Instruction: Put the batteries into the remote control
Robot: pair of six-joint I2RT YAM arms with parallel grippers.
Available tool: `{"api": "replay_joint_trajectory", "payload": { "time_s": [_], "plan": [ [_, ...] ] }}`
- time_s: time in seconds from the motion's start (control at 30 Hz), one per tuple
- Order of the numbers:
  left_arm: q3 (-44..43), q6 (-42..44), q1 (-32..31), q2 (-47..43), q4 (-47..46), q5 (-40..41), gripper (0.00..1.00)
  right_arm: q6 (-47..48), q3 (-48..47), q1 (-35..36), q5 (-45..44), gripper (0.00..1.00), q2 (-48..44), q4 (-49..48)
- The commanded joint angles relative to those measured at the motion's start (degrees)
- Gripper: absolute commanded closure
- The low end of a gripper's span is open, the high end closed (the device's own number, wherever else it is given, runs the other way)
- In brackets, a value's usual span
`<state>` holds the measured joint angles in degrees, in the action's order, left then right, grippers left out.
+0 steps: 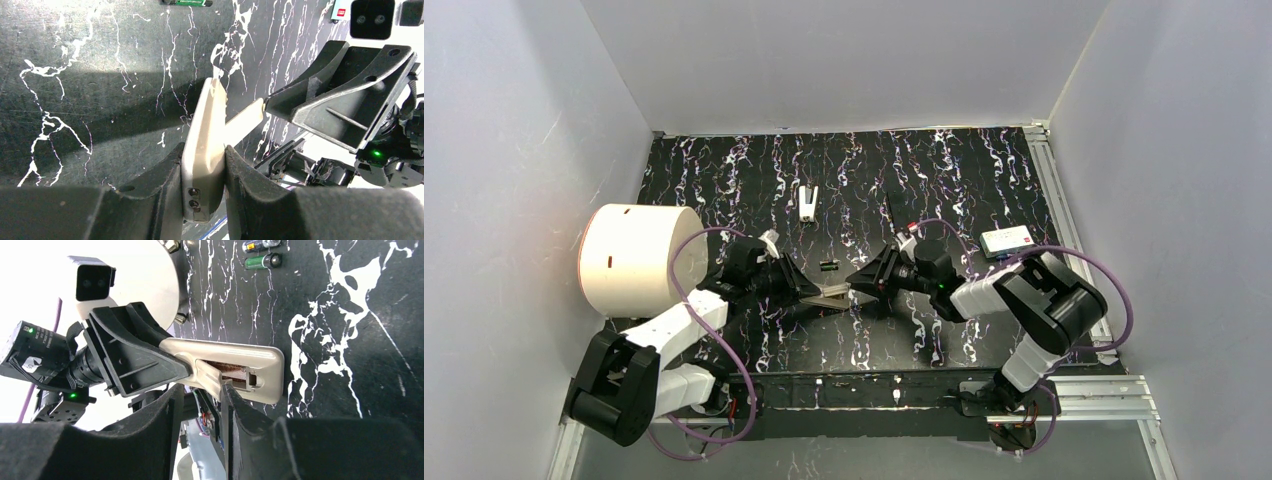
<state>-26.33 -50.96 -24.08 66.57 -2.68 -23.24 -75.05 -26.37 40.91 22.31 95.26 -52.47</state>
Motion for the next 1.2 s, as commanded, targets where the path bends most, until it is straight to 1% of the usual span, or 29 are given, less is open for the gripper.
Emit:
{"api": "replay_joint_trajectory", "payload": {
  "time_s": [0.0,0.13,0.3,0.37,0.43,0.5,0.6,0.7,0.73,0.93,1.17],
  "plan": [
    [-0.05,3.96,-0.97,2.03,9.30,3.80,1.00,0.05,-1.51,-1.55,0.74,0.58,-2.75,4.67],
    [-1.11,4.37,-0.97,3.66,9.72,2.33,1.00,2.44,-0.80,-3.83,-2.51,0.58,-5.62,12.88],
    [-2.70,5.50,-0.97,4.19,11.70,2.49,1.00,9.51,-2.02,-8.22,-8.10,0.58,-11.12,27.66],
    [-3.52,6.34,-0.97,4.13,13.18,3.18,1.00,13.52,-4.34,-9.60,-11.11,0.57,-12.71,34.64],
    [-4.44,7.12,-0.97,3.95,14.63,3.75,1.00,17.38,-6.68,-10.48,-13.59,0.57,-12.68,41.46],
    [-5.42,7.84,-0.97,3.88,15.71,3.81,1.00,20.73,-8.39,-11.55,-14.66,0.57,-11.24,46.07],
    [-6.85,8.79,-0.97,3.50,16.93,3.40,1.00,25.33,-10.06,-12.24,-15.67,0.57,-8.78,50.39],
    [-7.95,9.74,-0.97,2.65,17.65,2.72,1.00,31.60,-12.76,-12.39,-18.28,0.65,-7.17,55.97],
    [-8.28,10.00,-0.97,2.28,17.69,2.45,1.00,33.46,-13.43,-12.28,-19.69,0.65,-7.25,57.52],
    [-9.01,10.84,-0.97,1.45,17.76,2.09,1.00,40.66,-15.89,-11.93,-25.40,0.66,-7.58,63.63],
    [-9.42,11.37,-0.97,0.85,17.95,2.18,1.00,43.41,-16.68,-11.83,-22.74,0.61,-11.66,63.33]
  ]
}}
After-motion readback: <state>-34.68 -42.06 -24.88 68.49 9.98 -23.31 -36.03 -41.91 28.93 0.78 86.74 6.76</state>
